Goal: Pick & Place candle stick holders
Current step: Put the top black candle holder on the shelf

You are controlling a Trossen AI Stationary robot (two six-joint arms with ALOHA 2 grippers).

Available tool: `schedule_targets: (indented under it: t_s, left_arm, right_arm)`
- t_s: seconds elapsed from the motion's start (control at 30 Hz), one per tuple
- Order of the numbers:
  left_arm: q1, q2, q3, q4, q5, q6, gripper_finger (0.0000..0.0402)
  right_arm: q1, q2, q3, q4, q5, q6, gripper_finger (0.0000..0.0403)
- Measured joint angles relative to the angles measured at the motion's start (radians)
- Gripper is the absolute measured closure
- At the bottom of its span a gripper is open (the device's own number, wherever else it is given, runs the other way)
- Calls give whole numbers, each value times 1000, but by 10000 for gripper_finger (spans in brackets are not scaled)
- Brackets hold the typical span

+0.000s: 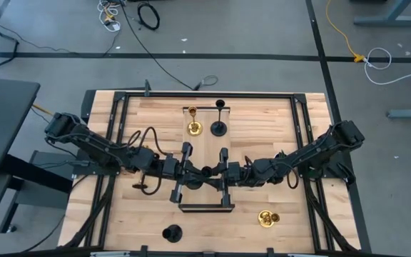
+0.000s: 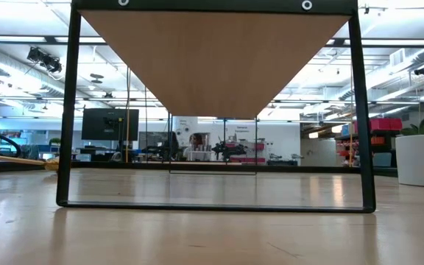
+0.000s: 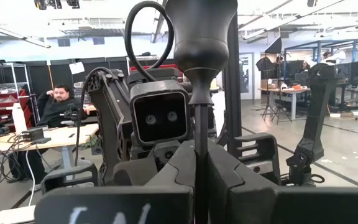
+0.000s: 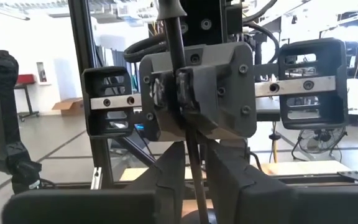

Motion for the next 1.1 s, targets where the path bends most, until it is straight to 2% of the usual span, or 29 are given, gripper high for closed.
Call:
schedule_targets:
  t_s: [0.23, 0.77, 1.1]
  left_arm:
    - [0, 0, 0, 0, -1, -7, 390]
    - [2, 0, 0, -1, -3, -7, 392]
    - [0, -6, 0, -7, -3, -4, 328]
  right_arm:
    - [0, 0, 0, -9, -1, -13, 393]
    - [1, 0, 0, -9, 23, -5, 402]
    - [3, 0, 0, -17, 37, -14, 403]
